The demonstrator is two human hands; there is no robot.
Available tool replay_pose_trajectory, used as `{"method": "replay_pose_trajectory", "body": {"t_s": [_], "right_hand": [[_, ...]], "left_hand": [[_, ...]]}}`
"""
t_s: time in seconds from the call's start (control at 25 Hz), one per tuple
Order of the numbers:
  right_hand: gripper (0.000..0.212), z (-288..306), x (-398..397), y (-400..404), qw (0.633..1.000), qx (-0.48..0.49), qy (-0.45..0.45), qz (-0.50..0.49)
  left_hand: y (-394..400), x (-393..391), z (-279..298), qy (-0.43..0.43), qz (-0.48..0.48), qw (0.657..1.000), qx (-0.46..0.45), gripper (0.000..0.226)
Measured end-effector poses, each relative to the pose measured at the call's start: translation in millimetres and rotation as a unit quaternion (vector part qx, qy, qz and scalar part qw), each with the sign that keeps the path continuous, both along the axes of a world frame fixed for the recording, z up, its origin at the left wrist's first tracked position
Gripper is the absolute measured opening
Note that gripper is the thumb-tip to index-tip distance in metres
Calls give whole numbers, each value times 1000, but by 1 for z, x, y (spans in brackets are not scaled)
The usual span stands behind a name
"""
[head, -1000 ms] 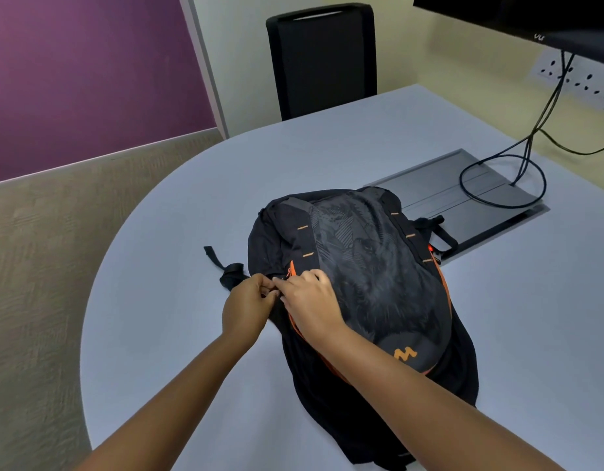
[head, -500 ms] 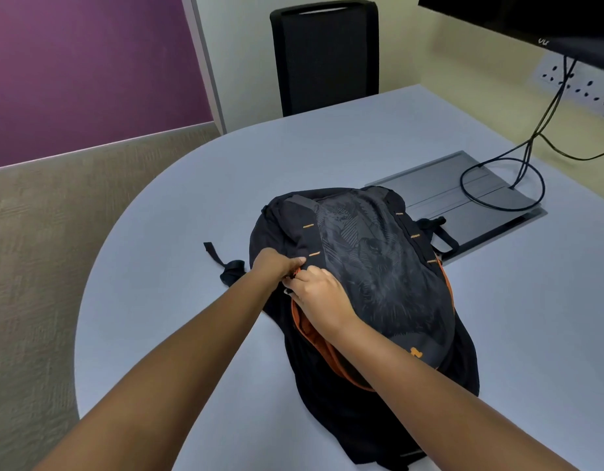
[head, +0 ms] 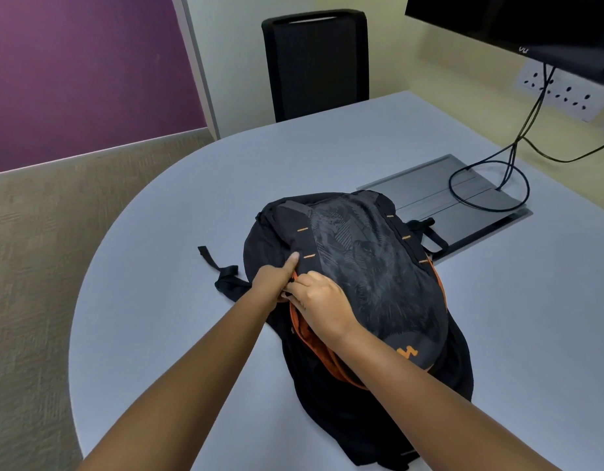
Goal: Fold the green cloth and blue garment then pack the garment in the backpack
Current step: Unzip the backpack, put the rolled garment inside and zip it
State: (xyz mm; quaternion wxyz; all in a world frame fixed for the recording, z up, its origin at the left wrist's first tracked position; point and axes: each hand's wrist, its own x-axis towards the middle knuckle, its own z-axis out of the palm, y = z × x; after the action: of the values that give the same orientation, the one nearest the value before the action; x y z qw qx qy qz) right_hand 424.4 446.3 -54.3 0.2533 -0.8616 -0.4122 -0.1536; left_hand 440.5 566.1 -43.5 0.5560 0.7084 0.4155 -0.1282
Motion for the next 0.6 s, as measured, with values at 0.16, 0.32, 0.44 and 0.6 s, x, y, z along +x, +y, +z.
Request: {"method": "replay_pose_trajectory", "body": {"t_s": [0.16,0.32,0.44,0.6], "right_hand": [[15,6,0,-1,998,12,18,65],[18,-1,3,-17,997,-7,-14,73],[18,-3,-6,-26,997,-29,-2,73],[17,3,-12,-30,995,-26,-21,92]], "left_hand": [[-3,7,14,42,-46,997,46,44],[-4,8,6,28,-27,999,13,38],[-6,6,14,42,-25,997,-60,34],[-4,3,29,77,-77,993,-41,32]]}}
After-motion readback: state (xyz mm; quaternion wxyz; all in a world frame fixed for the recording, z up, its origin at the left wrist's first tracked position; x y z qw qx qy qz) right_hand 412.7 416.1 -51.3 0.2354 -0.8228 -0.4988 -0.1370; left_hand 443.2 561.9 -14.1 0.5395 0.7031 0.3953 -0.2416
